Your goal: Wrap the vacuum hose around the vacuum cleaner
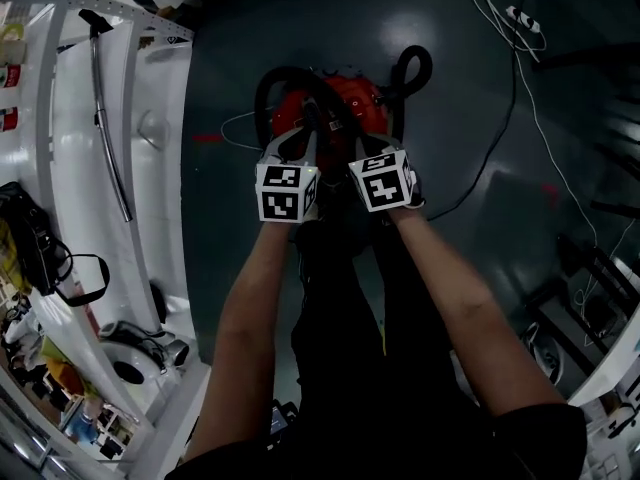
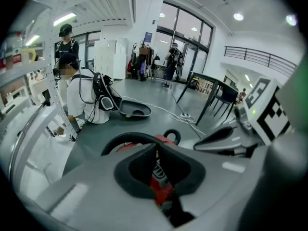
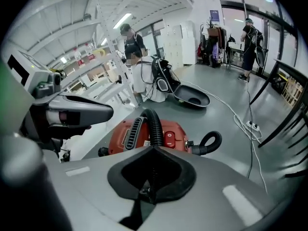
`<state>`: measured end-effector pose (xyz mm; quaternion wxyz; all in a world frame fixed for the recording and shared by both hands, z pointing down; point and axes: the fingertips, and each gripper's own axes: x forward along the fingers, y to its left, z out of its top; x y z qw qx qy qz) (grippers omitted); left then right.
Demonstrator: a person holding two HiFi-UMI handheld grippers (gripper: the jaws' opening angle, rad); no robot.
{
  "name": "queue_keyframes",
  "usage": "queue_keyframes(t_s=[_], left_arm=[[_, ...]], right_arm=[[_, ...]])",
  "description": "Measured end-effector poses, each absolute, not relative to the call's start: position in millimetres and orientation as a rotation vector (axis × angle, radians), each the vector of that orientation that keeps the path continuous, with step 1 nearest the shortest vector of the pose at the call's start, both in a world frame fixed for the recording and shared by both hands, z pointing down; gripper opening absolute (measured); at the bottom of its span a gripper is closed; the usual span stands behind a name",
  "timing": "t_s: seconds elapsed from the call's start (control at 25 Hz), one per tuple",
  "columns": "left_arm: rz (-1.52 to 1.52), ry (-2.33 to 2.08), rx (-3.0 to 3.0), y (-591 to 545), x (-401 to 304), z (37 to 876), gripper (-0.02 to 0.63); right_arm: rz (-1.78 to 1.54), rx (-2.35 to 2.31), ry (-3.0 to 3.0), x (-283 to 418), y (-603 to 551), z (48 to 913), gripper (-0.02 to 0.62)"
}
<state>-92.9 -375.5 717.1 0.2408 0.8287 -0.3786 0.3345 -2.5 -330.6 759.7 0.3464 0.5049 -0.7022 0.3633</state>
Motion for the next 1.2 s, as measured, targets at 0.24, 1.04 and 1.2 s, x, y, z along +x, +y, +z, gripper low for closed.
queue_keyframes(t_s=[0.24, 1.04, 1.2], left_arm=[[0.864, -1.046, 2.217, -341, -78, 679, 0.011], [0.64, -1.19, 2.211, -282, -56, 554, 0.009], [0.611, -1.242, 2.209, -282, -62, 539, 0.009]], right_arm=[[0.897, 1.306, -1.905, 1, -310, 711, -0.003], [0.754, 1.332, -2.142, 10, -287, 559, -0.005], [0.693, 1.32, -2.175, 13, -288, 539, -0.005]])
